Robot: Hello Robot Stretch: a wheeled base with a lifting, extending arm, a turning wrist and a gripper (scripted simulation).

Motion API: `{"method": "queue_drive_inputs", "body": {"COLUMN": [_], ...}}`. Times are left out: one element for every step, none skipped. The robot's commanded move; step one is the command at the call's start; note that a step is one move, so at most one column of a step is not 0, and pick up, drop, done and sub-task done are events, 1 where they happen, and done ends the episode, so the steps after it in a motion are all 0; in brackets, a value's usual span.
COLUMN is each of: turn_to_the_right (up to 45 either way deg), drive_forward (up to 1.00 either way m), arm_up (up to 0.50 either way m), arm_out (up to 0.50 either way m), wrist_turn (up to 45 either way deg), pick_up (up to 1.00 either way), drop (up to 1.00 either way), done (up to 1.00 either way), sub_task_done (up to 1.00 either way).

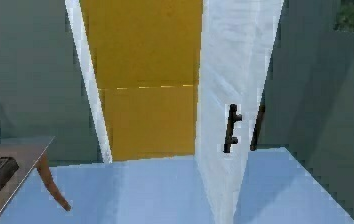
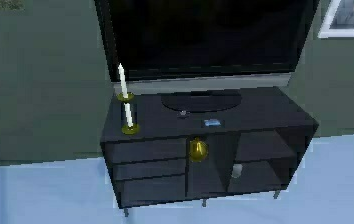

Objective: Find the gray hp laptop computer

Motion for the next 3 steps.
{"method": "queue_drive_inputs", "body": {"turn_to_the_right": [0.0, -33.0, 0.0], "drive_forward": [0.30, 0.00, 0.35], "arm_up": [0.00, 0.00, 0.00], "arm_out": [0.00, 0.00, 0.00], "wrist_turn": [0.0, 0.0, 0.0], "pick_up": [0.00, 0.00, 0.00], "drop": [0.00, 0.00, 0.00], "done": [0.00, 0.00, 0.00], "sub_task_done": [0.00, 0.00, 0.00]}}
